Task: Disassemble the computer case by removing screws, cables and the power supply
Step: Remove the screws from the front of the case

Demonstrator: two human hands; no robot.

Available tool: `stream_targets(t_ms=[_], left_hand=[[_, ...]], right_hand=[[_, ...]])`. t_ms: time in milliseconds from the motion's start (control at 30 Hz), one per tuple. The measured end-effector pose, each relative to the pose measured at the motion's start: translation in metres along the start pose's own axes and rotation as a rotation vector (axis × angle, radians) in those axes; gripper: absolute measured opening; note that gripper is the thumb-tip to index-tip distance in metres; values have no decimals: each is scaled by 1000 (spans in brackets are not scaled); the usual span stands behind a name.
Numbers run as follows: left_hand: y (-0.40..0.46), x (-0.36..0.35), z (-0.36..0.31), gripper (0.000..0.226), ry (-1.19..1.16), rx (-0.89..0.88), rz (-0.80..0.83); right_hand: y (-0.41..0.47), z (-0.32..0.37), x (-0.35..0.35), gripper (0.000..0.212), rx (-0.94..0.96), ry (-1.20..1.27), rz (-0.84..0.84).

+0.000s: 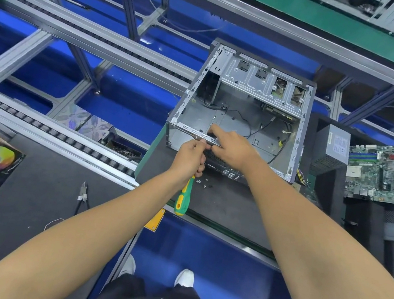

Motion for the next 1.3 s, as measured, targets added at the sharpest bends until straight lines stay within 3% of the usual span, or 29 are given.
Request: stream_targets(t_ms=[433,767,1167,1300], left_hand=[[-5,1,-1,14,49,-124,-113],[-7,0,-2,18,49,-162,-109],[-3,-16,5,25,-52,-71,-152],[2,-1,20,19,99,-52,-130]], right_hand=[[0,-1,-1,27,3,-1,-5],[2,-1,-1,28,2,3,-4],[1,-2,0,29,-4,10,-8],[1,-2,1,30,4,1,-4]])
Point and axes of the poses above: each hand's wrist, its own y-axis towards the middle knuckle, its own x-axis out of the back of the hand, z = x × y, the point moved 4 cm from there along y, towards the middle knuckle, and after that the axes turned 8 degrees about z, right-handed, at the moved point
